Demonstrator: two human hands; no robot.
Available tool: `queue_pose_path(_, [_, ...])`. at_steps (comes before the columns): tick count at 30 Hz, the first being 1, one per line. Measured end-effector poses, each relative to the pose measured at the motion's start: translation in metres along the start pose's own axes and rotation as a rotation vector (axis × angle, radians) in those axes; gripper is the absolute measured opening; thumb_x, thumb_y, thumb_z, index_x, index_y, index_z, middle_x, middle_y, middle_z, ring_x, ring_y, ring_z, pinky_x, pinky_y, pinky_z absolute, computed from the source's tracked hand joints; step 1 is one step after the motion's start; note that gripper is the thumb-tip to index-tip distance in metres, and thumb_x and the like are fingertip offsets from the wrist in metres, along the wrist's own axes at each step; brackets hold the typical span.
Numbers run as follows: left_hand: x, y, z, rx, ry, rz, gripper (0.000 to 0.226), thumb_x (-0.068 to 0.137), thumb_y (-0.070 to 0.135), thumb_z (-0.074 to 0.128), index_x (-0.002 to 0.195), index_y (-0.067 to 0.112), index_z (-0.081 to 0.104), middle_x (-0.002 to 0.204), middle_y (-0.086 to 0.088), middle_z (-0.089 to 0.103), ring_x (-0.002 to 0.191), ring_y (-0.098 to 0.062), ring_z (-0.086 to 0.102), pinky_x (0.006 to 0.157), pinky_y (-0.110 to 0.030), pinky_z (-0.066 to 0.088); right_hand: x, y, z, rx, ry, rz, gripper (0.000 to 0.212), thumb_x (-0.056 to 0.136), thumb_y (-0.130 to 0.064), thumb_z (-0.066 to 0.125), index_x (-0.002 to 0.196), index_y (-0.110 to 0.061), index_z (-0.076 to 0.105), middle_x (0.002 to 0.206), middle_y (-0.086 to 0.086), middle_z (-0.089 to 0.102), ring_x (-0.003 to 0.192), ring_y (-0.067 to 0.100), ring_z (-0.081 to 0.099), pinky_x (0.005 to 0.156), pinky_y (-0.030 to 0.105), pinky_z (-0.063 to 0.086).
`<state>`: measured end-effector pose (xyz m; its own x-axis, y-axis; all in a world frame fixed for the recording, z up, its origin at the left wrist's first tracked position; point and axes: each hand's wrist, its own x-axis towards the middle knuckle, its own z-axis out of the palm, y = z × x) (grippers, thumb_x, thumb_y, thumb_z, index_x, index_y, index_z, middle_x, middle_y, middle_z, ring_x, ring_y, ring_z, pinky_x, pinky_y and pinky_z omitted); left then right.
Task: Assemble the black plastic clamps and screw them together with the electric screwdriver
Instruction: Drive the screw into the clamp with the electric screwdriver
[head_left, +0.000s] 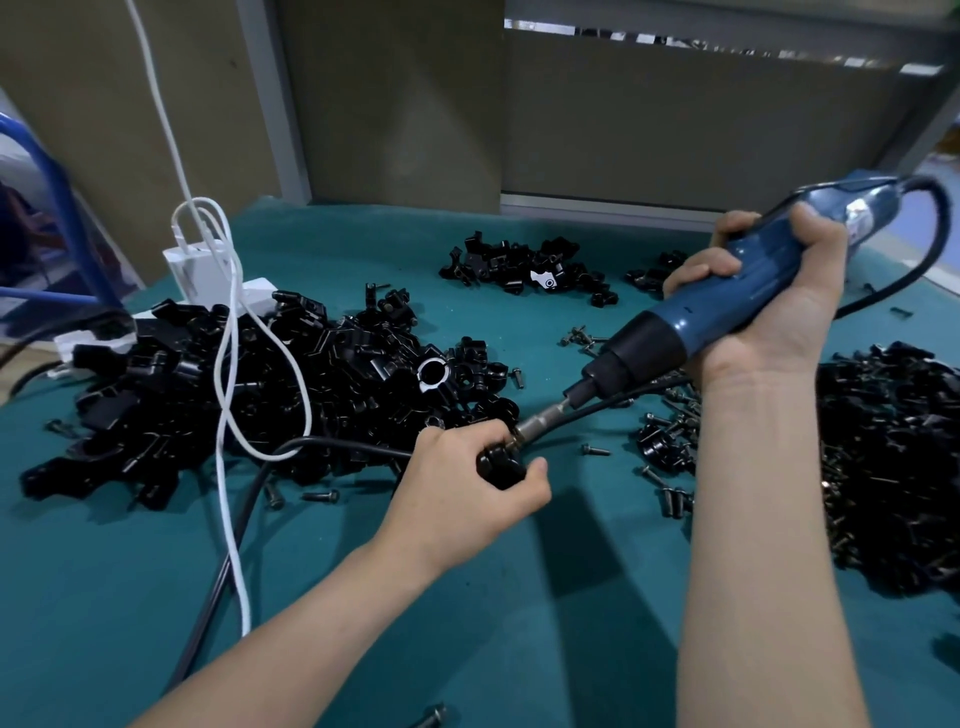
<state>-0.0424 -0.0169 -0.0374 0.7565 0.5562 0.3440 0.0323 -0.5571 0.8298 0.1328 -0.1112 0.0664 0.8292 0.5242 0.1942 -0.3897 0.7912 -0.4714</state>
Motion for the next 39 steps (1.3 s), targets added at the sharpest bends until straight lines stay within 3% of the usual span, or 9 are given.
queue_pose_path(6, [0.001, 0.002, -0.002, 0.055, 0.017, 0.067, 0.042, 0.070, 0.041, 0.061, 0.051, 0.020, 0.030, 0.044, -0.004, 0.036, 0.044, -0.022, 0.031, 0.049, -0.019, 0.027, 0.000, -0.003, -0.003, -0.011, 0.002, 0.002, 0.016, 0.082, -0.030, 0.053, 0.082, -0.015, 0.049, 0.072, -0.006, 0.058, 0.045, 0.006, 0.044, 0.048, 0.019, 0.041])
queue_pose_path(9, [0.001, 0.001, -0.003, 0.067, 0.016, 0.077, 0.042, 0.071, 0.036, 0.063, 0.050, 0.023, 0.028, 0.044, 0.006, 0.029, 0.044, -0.012, 0.026, 0.045, -0.023, 0.025, 0.001, 0.001, -0.001, -0.009, -0.004, 0.011, 0.016, 0.080, -0.029, 0.055, 0.082, -0.015, 0.049, 0.072, -0.005, 0.058, 0.045, 0.006, 0.044, 0.048, 0.019, 0.041])
queue_pose_path(14, [-0.001, 0.002, -0.002, 0.105, -0.024, 0.090, 0.040, 0.069, 0.043, 0.059, 0.051, 0.021, 0.032, 0.042, 0.003, 0.033, 0.043, -0.014, 0.029, 0.046, -0.026, 0.029, 0.001, -0.001, -0.001, -0.040, 0.006, 0.014, 0.014, 0.083, -0.029, 0.053, 0.078, -0.016, 0.049, 0.070, -0.006, 0.058, 0.045, 0.006, 0.043, 0.047, 0.019, 0.042])
queue_pose_path(17, [0.002, 0.001, -0.002, 0.060, 0.005, 0.045, 0.038, 0.069, 0.039, 0.061, 0.052, 0.015, 0.037, 0.045, -0.009, 0.045, 0.044, -0.027, 0.039, 0.045, -0.032, 0.035, 0.000, -0.002, -0.001, -0.058, 0.011, 0.012, 0.015, 0.084, -0.029, 0.052, 0.076, -0.016, 0.049, 0.070, -0.006, 0.057, 0.044, 0.006, 0.043, 0.047, 0.019, 0.041])
queue_pose_path(22, [0.002, 0.000, -0.001, 0.092, -0.006, 0.061, 0.039, 0.067, 0.045, 0.059, 0.051, 0.017, 0.036, 0.044, -0.005, 0.039, 0.043, -0.022, 0.034, 0.045, -0.023, 0.030, 0.000, 0.008, 0.003, -0.031, 0.029, 0.054, 0.014, 0.082, -0.028, 0.054, 0.077, -0.016, 0.049, 0.071, -0.005, 0.057, 0.044, 0.006, 0.043, 0.045, 0.019, 0.041])
queue_pose_path(28, [0.002, 0.000, -0.001, 0.016, 0.024, -0.004, 0.039, 0.066, 0.050, 0.055, 0.057, 0.013, 0.048, 0.051, -0.013, 0.056, 0.048, -0.033, 0.049, 0.047, -0.036, 0.046, 0.002, 0.009, 0.002, -0.031, 0.081, 0.031, 0.016, 0.082, -0.028, 0.058, 0.087, -0.015, 0.050, 0.074, -0.004, 0.062, 0.048, 0.008, 0.046, 0.047, 0.020, 0.043])
queue_pose_path(31, [0.003, 0.000, -0.001, 0.019, 0.034, -0.024, 0.039, 0.067, 0.048, 0.057, 0.057, 0.011, 0.047, 0.050, -0.011, 0.057, 0.047, -0.032, 0.050, 0.044, -0.038, 0.045, 0.003, 0.002, -0.003, 0.010, 0.067, 0.028, 0.022, 0.076, -0.028, 0.062, 0.090, -0.015, 0.051, 0.075, -0.004, 0.064, 0.047, 0.008, 0.048, 0.048, 0.020, 0.044])
queue_pose_path(36, [0.003, 0.002, 0.000, 0.047, 0.056, -0.028, 0.037, 0.070, 0.039, 0.062, 0.052, 0.016, 0.039, 0.048, -0.012, 0.054, 0.047, -0.033, 0.050, 0.047, -0.040, 0.045, 0.003, 0.000, -0.006, -0.038, 0.087, 0.016, 0.017, 0.083, -0.028, 0.059, 0.089, -0.015, 0.050, 0.073, -0.004, 0.062, 0.047, 0.008, 0.047, 0.048, 0.020, 0.043])
queue_pose_path(39, [0.002, 0.001, -0.001, 0.070, 0.045, -0.012, 0.037, 0.069, 0.038, 0.062, 0.049, 0.022, 0.035, 0.044, -0.006, 0.046, 0.043, -0.026, 0.041, 0.043, -0.033, 0.039, 0.004, 0.002, -0.004, -0.080, 0.081, 0.018, 0.015, 0.085, -0.028, 0.056, 0.085, -0.015, 0.048, 0.072, -0.004, 0.061, 0.047, 0.007, 0.045, 0.047, 0.021, 0.042])
